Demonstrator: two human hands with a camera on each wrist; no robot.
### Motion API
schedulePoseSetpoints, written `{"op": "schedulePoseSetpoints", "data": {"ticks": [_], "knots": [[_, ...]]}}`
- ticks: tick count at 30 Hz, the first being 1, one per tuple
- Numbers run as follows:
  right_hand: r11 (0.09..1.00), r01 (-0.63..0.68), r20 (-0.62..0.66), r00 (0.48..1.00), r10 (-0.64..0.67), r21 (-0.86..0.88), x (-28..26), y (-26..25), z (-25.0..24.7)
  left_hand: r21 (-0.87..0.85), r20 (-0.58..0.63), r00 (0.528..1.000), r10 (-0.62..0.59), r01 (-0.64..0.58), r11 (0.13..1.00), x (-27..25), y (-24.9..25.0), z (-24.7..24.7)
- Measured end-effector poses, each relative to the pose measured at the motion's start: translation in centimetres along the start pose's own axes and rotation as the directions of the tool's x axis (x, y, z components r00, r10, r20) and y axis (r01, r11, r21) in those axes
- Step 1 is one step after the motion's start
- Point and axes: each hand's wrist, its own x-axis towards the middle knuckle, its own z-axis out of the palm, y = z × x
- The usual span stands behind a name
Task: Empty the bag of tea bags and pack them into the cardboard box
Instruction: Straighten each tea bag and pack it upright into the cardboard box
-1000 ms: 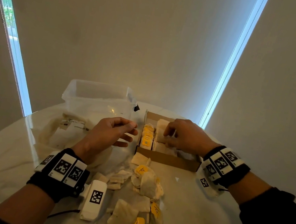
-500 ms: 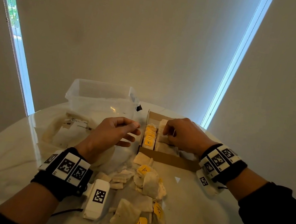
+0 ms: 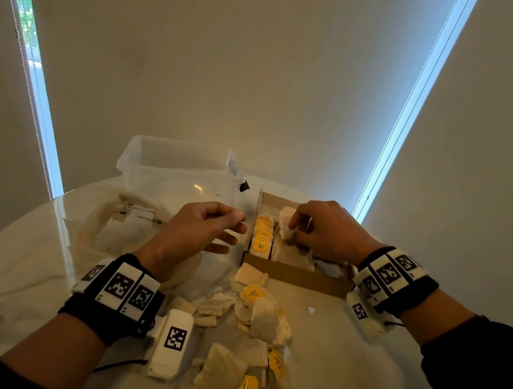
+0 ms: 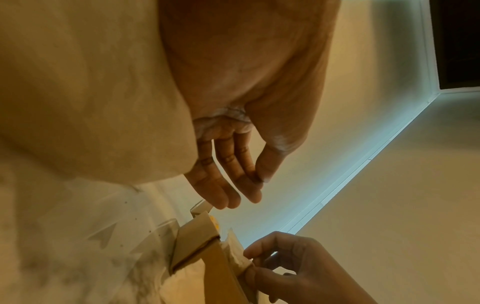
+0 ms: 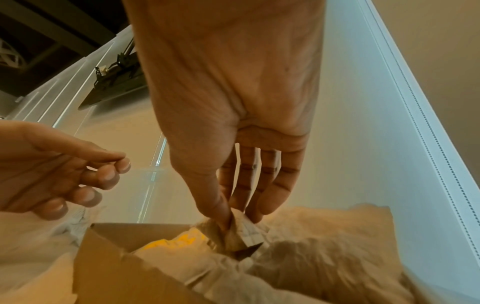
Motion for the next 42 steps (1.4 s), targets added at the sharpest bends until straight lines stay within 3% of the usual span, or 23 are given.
{"op": "schedulePoseSetpoints", "data": {"ticks": [6, 10, 15, 23, 27, 32, 35, 39, 42], "knots": [[1.0, 0.016, 0.139, 0.99, -0.015, -0.007, -0.1, -0.3, 0.2, -0.009, -0.006, 1.0, -0.002, 0.002, 1.0, -0.1, 0.1, 0.0], [0.998, 0.015, 0.036, 0.999, -0.018, 0.061, 0.1, 0.2, -0.3, -0.005, -0.008, 1.0, -0.004, 0.004, 1.0, 0.0, 0.0, 0.1], [0.996, 0.077, 0.138, 0.988, -0.071, -0.042, 0.3, -0.4, 1.2, -0.002, -0.003, 1.0, -0.004, 0.004, 1.0, -0.1, 0.1, 0.1], [0.998, 0.026, 0.001, 1.0, -0.026, 0.062, 1.5, 0.6, -1.2, 0.004, 0.009, 1.0, 0.003, -0.003, 1.0, 0.0, 0.0, 0.0], [1.0, -0.024, 0.184, 0.983, 0.023, 0.004, 1.6, 0.8, -0.2, 0.01, 0.006, 1.0, 0.008, -0.008, 1.0, 0.0, 0.0, 0.1], [0.996, -0.056, 0.036, 0.998, 0.054, 0.07, 2.0, 1.6, -1.6, 0.01, 0.012, 1.0, 0.011, -0.011, 1.0, 0.0, -0.1, -0.1], [0.996, -0.085, 0.119, 0.989, 0.083, 0.012, 2.2, 2.0, -2.0, 0.007, 0.012, 1.0, 0.009, -0.009, 1.0, 0.1, -0.2, -0.1], [0.98, -0.193, 0.126, 0.975, 0.185, 0.056, 1.3, 3.2, -4.1, 0.012, 0.006, 1.0, 0.007, -0.007, 1.0, 0.2, -0.2, -0.2], [0.973, -0.213, 0.367, 0.902, 0.23, -0.086, 0.2, 3.5, -4.2, 0.013, 0.008, 1.0, 0.001, -0.001, 1.0, 0.1, -0.2, -0.1]]}}
